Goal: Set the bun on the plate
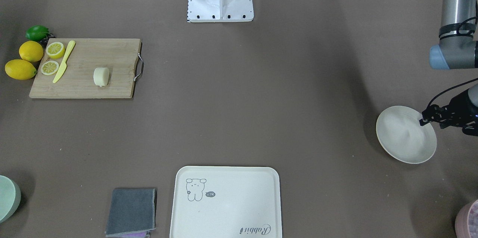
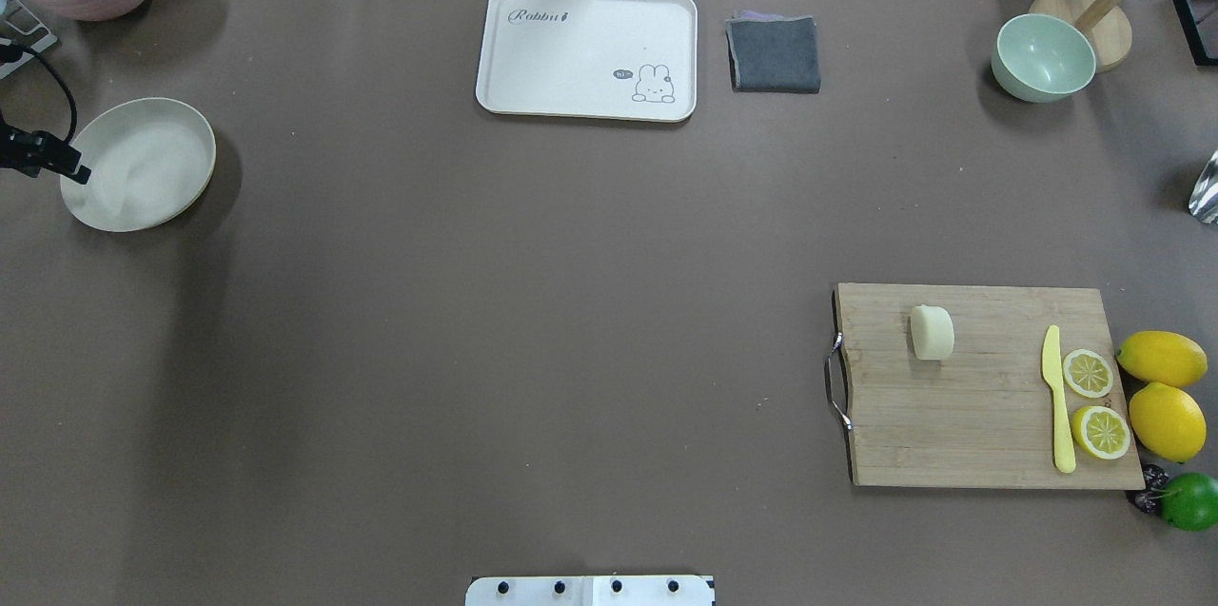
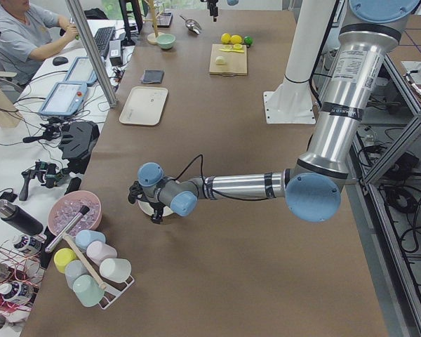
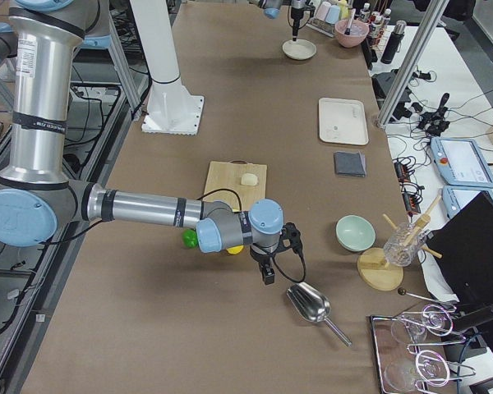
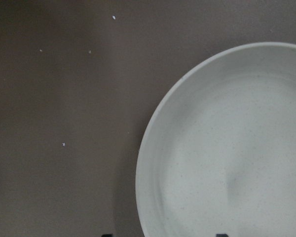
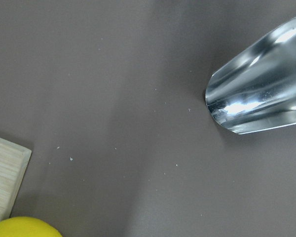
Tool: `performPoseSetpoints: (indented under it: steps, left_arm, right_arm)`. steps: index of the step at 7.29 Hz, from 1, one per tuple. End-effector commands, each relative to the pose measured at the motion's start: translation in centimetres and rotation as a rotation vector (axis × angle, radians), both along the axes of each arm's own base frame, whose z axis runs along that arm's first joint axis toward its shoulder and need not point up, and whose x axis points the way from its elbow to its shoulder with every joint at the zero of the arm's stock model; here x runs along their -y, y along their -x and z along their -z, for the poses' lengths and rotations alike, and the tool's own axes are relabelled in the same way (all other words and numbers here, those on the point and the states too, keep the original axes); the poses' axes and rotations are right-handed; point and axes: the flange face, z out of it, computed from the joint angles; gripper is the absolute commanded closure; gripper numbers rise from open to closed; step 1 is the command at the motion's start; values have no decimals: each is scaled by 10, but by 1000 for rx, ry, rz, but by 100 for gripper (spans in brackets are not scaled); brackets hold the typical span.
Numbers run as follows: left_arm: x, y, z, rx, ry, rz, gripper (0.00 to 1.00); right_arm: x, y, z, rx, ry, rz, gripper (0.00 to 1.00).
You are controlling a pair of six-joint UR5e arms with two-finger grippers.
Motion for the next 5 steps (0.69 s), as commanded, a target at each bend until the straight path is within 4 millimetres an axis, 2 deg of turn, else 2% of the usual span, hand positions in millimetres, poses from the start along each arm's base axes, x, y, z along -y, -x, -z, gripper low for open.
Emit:
performPoseSetpoints:
  steps: [1, 3, 4, 5]
  left_arm:
    - [1, -14, -2, 4, 20, -6, 40]
    - [3, -14, -7, 19, 27, 1, 42]
    - [4, -14, -8, 21, 30, 1, 58]
    - [4, -14, -7, 20, 43, 15, 94]
  right_arm:
    - [0, 0, 0, 0, 0, 0, 0]
    - [0, 0, 0, 0, 0, 0, 0]
    - [0, 0, 1, 0, -1, -1, 0]
    - [-1, 0, 1, 2, 1, -1, 0]
